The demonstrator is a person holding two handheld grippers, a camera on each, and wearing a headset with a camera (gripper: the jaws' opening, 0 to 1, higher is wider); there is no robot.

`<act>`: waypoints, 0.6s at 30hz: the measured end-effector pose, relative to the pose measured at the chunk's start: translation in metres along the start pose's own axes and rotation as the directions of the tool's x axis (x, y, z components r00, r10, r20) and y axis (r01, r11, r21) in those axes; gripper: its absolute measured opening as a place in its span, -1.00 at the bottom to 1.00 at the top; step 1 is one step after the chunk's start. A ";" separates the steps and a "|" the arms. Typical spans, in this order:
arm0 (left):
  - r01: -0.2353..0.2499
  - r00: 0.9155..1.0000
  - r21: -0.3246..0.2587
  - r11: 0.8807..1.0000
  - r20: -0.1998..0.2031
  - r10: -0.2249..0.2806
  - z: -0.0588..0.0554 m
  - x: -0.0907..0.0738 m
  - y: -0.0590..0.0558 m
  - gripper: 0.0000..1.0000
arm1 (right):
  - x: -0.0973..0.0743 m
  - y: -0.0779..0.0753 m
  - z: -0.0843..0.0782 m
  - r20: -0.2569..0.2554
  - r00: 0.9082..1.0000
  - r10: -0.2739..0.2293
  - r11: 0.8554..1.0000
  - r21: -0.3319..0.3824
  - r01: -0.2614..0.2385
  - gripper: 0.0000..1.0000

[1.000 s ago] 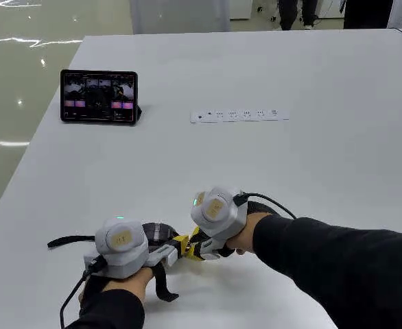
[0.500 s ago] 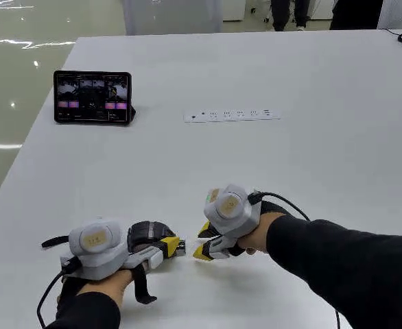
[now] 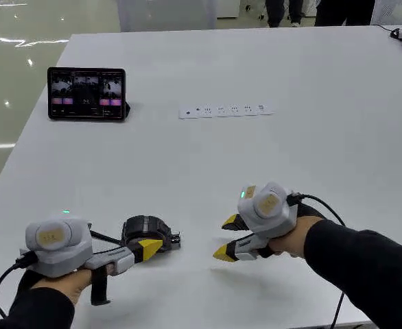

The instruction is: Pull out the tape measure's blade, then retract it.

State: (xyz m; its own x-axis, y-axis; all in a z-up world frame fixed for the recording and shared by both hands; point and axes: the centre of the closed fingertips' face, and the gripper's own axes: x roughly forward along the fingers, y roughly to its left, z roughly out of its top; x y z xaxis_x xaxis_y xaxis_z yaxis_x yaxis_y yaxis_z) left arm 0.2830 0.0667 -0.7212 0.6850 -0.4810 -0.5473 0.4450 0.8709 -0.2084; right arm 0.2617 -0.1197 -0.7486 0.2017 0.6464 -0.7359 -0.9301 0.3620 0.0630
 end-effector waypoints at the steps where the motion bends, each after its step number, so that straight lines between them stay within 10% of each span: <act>1: 0.021 1.000 0.009 1.000 -0.015 -0.020 -0.003 -0.005 -0.001 0.98 | -0.005 -0.001 -0.003 0.007 1.000 -0.005 1.000 0.010 0.005 -0.28; 7: 0.057 0.996 0.059 0.997 -0.077 -0.053 -0.015 -0.023 0.013 0.98 | -0.028 -0.005 -0.013 0.031 0.999 -0.033 0.999 0.037 0.032 -0.17; 18: 0.086 0.993 0.100 0.991 -0.090 -0.077 -0.004 -0.056 0.034 0.98 | -0.071 -0.002 -0.049 0.085 0.992 -0.094 0.989 0.122 0.083 0.08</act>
State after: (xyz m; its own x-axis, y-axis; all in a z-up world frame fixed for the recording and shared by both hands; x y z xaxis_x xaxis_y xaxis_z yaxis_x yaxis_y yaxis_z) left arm 0.2577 0.1240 -0.7008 0.5936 -0.5358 -0.6005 0.5580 0.8117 -0.1727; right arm 0.2340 -0.1992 -0.7291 0.3136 0.6640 -0.6788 -0.8656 0.4938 0.0831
